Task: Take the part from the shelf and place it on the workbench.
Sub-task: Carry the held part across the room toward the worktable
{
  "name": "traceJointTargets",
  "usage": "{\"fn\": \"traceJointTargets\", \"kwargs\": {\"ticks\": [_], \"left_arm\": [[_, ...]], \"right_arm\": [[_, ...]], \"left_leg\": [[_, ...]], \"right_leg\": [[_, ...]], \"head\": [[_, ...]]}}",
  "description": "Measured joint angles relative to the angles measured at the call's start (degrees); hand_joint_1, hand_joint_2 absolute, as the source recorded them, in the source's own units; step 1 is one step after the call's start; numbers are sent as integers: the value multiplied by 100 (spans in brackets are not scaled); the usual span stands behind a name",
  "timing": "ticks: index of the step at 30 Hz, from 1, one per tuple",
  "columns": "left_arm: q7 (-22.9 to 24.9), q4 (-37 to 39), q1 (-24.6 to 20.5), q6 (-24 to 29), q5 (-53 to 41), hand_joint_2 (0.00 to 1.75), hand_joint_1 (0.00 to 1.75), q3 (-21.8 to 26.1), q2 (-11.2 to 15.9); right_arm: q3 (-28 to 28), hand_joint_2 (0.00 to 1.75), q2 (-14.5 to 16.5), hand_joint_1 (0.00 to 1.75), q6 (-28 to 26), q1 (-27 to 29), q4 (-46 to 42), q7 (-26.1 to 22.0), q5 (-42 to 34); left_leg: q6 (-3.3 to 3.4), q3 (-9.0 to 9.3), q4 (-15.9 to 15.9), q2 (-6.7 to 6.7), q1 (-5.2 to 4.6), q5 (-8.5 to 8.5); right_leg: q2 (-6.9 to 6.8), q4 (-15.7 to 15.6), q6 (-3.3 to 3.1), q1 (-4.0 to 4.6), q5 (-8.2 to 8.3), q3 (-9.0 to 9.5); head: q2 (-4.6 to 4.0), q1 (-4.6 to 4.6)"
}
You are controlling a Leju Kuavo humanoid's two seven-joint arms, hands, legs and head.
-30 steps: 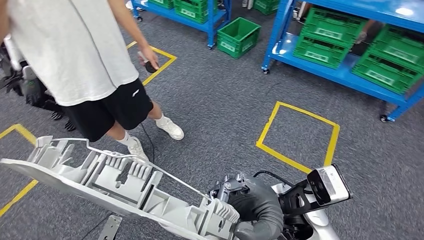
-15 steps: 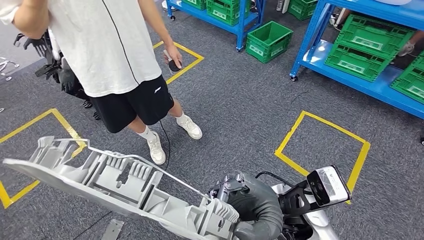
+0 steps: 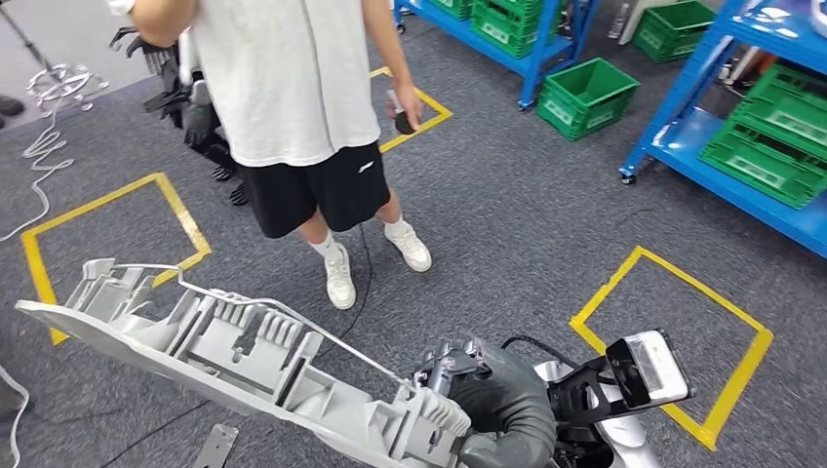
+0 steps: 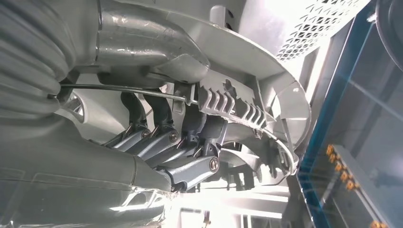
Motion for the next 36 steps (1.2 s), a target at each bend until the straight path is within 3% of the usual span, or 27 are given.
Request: {"fn": "traceJointTargets", "kwargs": {"ticks": [2, 3, 4, 6, 7, 9, 11, 12, 14, 16, 17, 18, 19, 21, 23, 25, 27, 29, 31, 33, 34, 35, 36], "left_arm": [[-1, 2, -11, 0, -1, 175, 0, 7, -3], [-1, 4, -8, 0, -1, 175, 0, 9, -5], [-1, 8, -5, -1, -1, 175, 0, 10, -6], [-1, 14, -2, -1, -1, 175, 0, 11, -11], [0, 15, -3, -1, -1, 175, 0, 11, -13], [-1, 16, 2, -1, -2, 175, 0, 15, -15], [-2, 21, 26, -1, -2, 175, 0, 20, -13], [-2, 24, 45, 0, -2, 175, 0, 21, -12], [-3, 28, 70, 8, -3, 175, 0, 25, -2], [-5, 28, 65, 20, -12, 175, 0, 32, 7], [-5, 28, 64, 24, -21, 175, 0, 35, 10], [-5, 28, 67, 24, -34, 175, 0, 36, 10], [-5, 28, 72, 23, -48, 175, 0, 35, 14], [-5, 26, 77, 23, -67, 175, 0, 36, 30], [-1, 19, 65, 23, -82, 175, 0, 38, 56], [8, 9, 55, 27, -104, 175, 0, 39, 78], [20, 4, 69, 31, -120, 175, 0, 39, 95], [32, -8, 79, 32, -128, 175, 0, 39, 100], [38, -25, 57, 32, -133, 175, 0, 40, 95], [40, -30, 45, 31, -134, 175, 0, 40, 92], [42, -31, 50, 30, -134, 175, 0, 39, 90], [43, -31, 56, 28, -134, 175, 0, 39, 87], [43, -31, 60, 26, -134, 175, 0, 39, 84]], "right_arm": [[-7, 175, -14, 175, -1, 26, -1, -3, 3], [-8, 175, -21, 175, -1, 40, -1, -3, 5], [-8, 175, -28, 175, -1, 48, -1, -3, 4], [-8, 175, -38, 175, -1, 51, -1, -3, 4], [-8, 175, -40, 175, -1, 52, -1, -3, 4], [-9, 175, -42, 175, -1, 52, -3, -3, 4], [-9, 175, -40, 175, -1, 50, -5, -3, 4], [-8, 175, -35, 175, -1, 47, -5, -3, 5], [-7, 175, -22, 175, 7, 44, -6, -11, 13], [-5, 175, -12, 175, 16, 44, -6, -34, 26], [-5, 175, -10, 175, 20, 44, -6, -49, 35], [-4, 175, -8, 175, 21, 44, -5, -60, 44], [-4, 175, -5, 175, 23, 44, -5, -69, 52], [-2, 175, 3, 175, 28, 39, -6, -80, 59], [0, 175, 8, 175, 39, 29, -6, -87, 59], [1, 175, 11, 175, 48, 20, -5, -95, 59], [1, 175, 14, 175, 52, 5, -7, -101, 59], [-2, 175, 11, 175, 57, -13, -10, -108, 58], [-5, 175, 0, 175, 61, -11, -12, -116, 57], [-7, 175, -13, 175, 63, 3, -12, -120, 57], [-6, 175, -19, 175, 63, 8, -12, -121, 57], [-6, 175, -25, 175, 64, 9, -12, -121, 57], [-6, 175, -32, 175, 64, 8, -12, -120, 57]], "left_leg": [[14, -9, -5, -141, 0, 10], [14, -10, -4, -215, -1, 10], [11, -7, 0, -292, 0, 9], [-10, 0, 20, -446, 4, 1], [-36, -5, 41, -519, -4, -10], [-103, -35, 78, -624, -16, -28], [-170, -70, 85, -688, -2, -26], [-198, -84, 104, -670, 11, -35], [-252, -207, 371, -446, 18, -197], [-301, -544, 1062, -161, 24, -542], [-319, -747, 1452, -100, 34, -694], [-328, -892, 1719, -70, 41, -764], [-326, -935, 1779, -53, 44, -729], [-281, -666, 1227, 36, 39, -395], [-195, -272, 472, 274, -15, -121], [-129, -140, 192, 374, -76, -72], [-80, -134, 146, 242, -74, -45], [-21, -83, 56, 109, -42, 6], [15, -57, 14, -36, -28, 37], [23, -62, 16, -197, -28, 39], [21, -61, 19, -282, -26, 37], [14, -57, 26, -367, -20, 34], [0, -53, 40, -453, -11, 26]], "right_leg": [[144, 787, -11, -13, -274, -405], [157, 1005, 16, -20, -318, -531], [163, 997, 66, -30, -268, -549], [232, 314, 188, -71, 52, -251], [307, -93, 211, -83, 210, -65], [407, -555, 151, -87, 381, 153], [361, -587, 35, -65, 411, 171], [324, -596, -7, -67, 424, 176], [240, -617, -81, -86, 433, 197], [140, -619, -133, -69, 412, 211], [78, -618, -147, -53, 402, 215], [15, -617, -158, -38, 393, 218], [-48, -617, -168, -25, 383, 224], [-163, -617, -171, -3, 357, 253], [-268, -617, -144, 35, 317, 290], [-371, -622, -99, 66, 283, 311], [-447, -631, -53, 70, 256, 322], [-242, -448, -34, 47, 143, 254], [68, 201, -63, 11, -134, -54], [157, 929, -56, -16, -365, -444], [166, 1047, -13, -33, -362, -530], [173, 923, 51, -55, -266, -499], [201, 581, 125, -85, -98, -357]], "head": [[0, 8], [0, 8], [0, 8], [0, 8], [0, 8], [0, 7], [0, 6], [0, 6], [0, -9], [0, -24], [0, -24], [0, -24], [0, -25], [0, -25], [0, -22], [0, -21], [0, -23], [0, -16], [0, 0], [0, 10], [0, 10], [0, 10], [0, 10]]}}
